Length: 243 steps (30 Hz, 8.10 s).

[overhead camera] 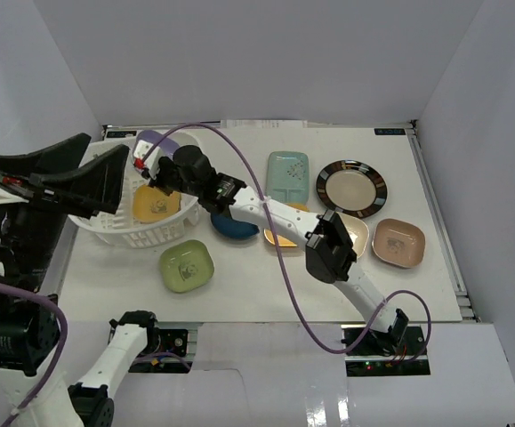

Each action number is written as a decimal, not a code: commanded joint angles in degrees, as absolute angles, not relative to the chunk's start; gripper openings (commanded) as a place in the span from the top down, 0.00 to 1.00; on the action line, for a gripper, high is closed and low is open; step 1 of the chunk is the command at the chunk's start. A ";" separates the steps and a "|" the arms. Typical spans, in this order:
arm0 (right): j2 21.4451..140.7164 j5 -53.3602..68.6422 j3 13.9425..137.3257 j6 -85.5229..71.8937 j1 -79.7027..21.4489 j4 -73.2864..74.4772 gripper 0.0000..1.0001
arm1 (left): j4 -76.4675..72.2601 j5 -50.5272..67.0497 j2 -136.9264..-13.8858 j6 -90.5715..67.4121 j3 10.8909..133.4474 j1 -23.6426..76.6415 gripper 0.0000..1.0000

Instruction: Place the plates into the plastic bin on the countertop

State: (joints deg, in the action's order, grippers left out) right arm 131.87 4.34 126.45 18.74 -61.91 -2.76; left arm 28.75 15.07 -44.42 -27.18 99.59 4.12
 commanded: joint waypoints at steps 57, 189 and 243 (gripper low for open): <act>60.63 -10.29 27.69 -11.07 -27.33 -0.09 0.45 | 42.01 -19.07 -64.24 -43.68 45.00 49.83 0.22; 112.27 2.91 98.13 8.27 -64.69 -30.73 0.67 | 32.43 22.05 -50.00 -34.62 83.15 9.14 0.02; 50.36 -8.53 15.56 -23.20 1.76 -5.89 0.92 | 12.13 -15.64 -99.32 -37.71 64.25 50.18 0.44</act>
State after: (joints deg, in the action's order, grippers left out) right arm 51.24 -11.18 16.69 -22.24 1.54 -4.78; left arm 13.50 -16.80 -100.05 -37.89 63.18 49.76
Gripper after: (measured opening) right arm 0.143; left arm 0.579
